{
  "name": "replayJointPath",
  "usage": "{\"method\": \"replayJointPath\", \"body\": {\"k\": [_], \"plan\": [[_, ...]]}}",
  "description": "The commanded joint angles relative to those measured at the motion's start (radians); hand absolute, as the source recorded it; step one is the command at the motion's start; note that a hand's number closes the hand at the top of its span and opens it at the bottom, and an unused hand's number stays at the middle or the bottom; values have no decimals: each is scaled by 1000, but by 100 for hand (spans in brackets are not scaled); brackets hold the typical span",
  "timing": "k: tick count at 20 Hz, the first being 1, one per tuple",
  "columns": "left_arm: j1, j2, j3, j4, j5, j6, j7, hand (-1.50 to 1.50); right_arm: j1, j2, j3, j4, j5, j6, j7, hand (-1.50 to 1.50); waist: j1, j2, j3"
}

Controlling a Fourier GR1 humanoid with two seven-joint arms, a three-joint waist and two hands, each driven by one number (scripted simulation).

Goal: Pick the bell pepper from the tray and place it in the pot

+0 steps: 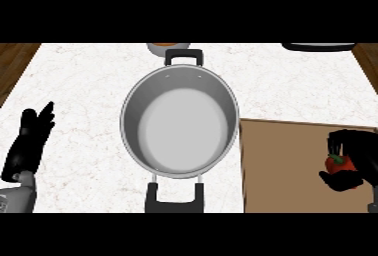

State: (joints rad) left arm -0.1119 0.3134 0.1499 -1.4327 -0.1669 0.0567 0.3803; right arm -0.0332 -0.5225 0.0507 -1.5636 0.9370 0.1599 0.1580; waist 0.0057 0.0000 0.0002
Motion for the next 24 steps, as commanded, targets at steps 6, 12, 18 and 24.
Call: {"method": "replayJointPath", "body": {"k": [6, 12, 18, 24], "plan": [[23, -11, 3, -24, -17, 17, 12, 0, -29, 9, -103, -253, -148, -57, -141, 150, -21, -8, 0], [39, -7, -1, -35, -10, -3, 5, 0, -78, 96, -170, -473, -357, -62, -167, 150, -17, -8, 0], [40, -29, -8, -57, -8, -11, 1, 0, -250, 25, -236, -657, -449, 101, 60, 150, -4, -2, -1], [41, 15, 34, -42, 1, -36, -3, 0, -467, 33, -84, -742, -539, 259, 387, 150, 3, -3, -2]]}}
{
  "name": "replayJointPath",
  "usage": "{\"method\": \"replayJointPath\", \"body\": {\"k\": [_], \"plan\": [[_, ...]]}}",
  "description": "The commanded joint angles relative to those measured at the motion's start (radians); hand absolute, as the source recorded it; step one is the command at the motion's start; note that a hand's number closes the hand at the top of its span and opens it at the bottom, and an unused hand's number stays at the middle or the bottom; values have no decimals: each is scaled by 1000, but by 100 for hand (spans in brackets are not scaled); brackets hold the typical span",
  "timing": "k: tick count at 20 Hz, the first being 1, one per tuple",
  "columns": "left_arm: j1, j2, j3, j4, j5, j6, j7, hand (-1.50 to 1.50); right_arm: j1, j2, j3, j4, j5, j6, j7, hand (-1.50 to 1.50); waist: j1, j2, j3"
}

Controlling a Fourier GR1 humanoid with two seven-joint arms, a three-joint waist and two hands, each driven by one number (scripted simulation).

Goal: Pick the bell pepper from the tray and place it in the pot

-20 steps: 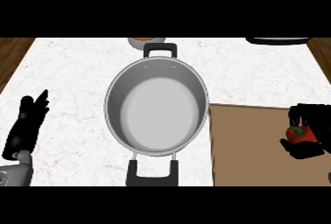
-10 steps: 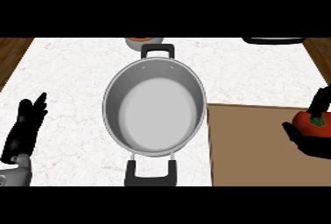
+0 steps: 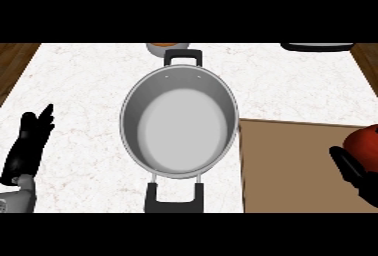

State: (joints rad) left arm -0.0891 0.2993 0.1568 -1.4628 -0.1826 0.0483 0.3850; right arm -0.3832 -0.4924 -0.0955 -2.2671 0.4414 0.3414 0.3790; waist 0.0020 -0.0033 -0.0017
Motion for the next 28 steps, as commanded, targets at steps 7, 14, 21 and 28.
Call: {"method": "replayJointPath", "body": {"k": [7, 14, 21, 28], "plan": [[-17, -18, -10, 38, -32, 15, -26, 0, -460, 155, 287, 190, 18, 95, 451, 150, 15, 3, -1], [-23, -26, -12, -22, -17, -6, 36, 0, -503, 298, 392, 453, 135, 18, 355, 150, 15, 5, 1], [-62, -5, 12, 29, -19, -10, 24, 0, -535, 451, 383, 710, 115, -18, 370, 150, 13, 7, 1], [-39, -33, -7, 0, -22, -12, 30, 0, -398, 491, 487, 854, 102, -270, 201, -150, 16, 7, 2]]}}
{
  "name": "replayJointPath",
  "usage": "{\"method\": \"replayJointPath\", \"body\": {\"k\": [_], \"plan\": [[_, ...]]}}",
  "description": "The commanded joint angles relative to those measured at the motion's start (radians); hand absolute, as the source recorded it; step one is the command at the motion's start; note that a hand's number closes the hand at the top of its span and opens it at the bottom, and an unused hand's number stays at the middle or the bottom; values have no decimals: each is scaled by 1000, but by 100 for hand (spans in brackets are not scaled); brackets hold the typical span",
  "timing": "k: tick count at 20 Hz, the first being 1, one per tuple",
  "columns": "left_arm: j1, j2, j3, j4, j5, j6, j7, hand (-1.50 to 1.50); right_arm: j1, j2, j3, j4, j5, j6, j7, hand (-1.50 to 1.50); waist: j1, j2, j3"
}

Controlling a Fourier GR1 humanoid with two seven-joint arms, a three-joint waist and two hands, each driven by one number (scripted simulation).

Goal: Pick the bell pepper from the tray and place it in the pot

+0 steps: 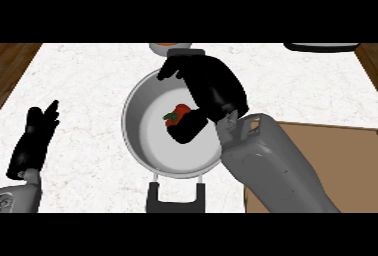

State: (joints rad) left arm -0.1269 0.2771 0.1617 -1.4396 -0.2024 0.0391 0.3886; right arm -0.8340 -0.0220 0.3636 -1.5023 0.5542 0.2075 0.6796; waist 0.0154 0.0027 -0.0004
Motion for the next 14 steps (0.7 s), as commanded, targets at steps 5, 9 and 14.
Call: {"method": "replayJointPath", "body": {"k": [5, 9, 14], "plan": [[29, 19, 7, -49, 2, -18, 19, 0, 16, 22, -35, 14, -191, -303, -51, -150, 10, -3, 1], [-26, -20, -12, 5, -28, 26, 7, 0, 50, 22, -123, 46, -221, -450, -169, -150, -4, 1, 1], [25, 14, 17, -52, 5, -18, 27, 0, 98, -15, -276, 29, -243, -454, -254, -150, -9, -2, 1]]}}
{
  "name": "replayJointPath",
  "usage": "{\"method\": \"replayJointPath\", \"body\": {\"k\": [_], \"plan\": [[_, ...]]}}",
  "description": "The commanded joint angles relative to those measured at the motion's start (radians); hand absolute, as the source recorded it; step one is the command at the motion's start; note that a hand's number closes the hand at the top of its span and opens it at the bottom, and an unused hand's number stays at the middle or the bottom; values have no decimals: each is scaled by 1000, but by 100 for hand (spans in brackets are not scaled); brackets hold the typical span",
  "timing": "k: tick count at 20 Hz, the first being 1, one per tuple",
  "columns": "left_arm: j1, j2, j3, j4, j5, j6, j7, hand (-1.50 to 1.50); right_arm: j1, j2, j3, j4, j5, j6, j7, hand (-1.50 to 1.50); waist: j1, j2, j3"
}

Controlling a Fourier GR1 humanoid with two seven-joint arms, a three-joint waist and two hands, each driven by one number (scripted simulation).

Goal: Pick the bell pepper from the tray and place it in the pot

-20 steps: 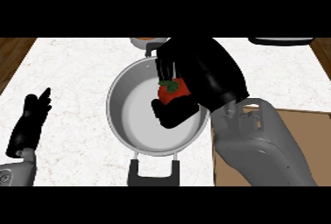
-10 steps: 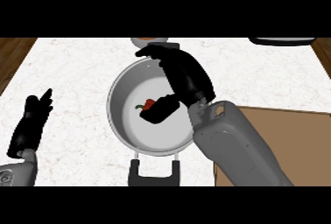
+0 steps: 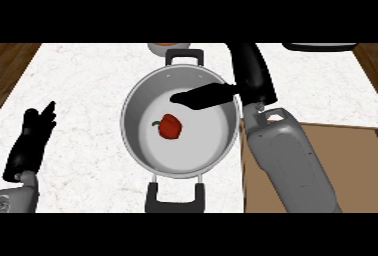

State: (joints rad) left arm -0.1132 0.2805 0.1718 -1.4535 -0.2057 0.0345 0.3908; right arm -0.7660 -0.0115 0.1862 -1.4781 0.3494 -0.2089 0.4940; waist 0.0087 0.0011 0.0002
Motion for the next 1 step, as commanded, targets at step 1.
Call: {"method": "replayJointPath", "body": {"k": [1], "plan": [[0, 3, 9, 45, 1, -8, -45, 0, 57, -52, -113, -7, -52, -16, -97, -150, -9, 1, 0]]}}
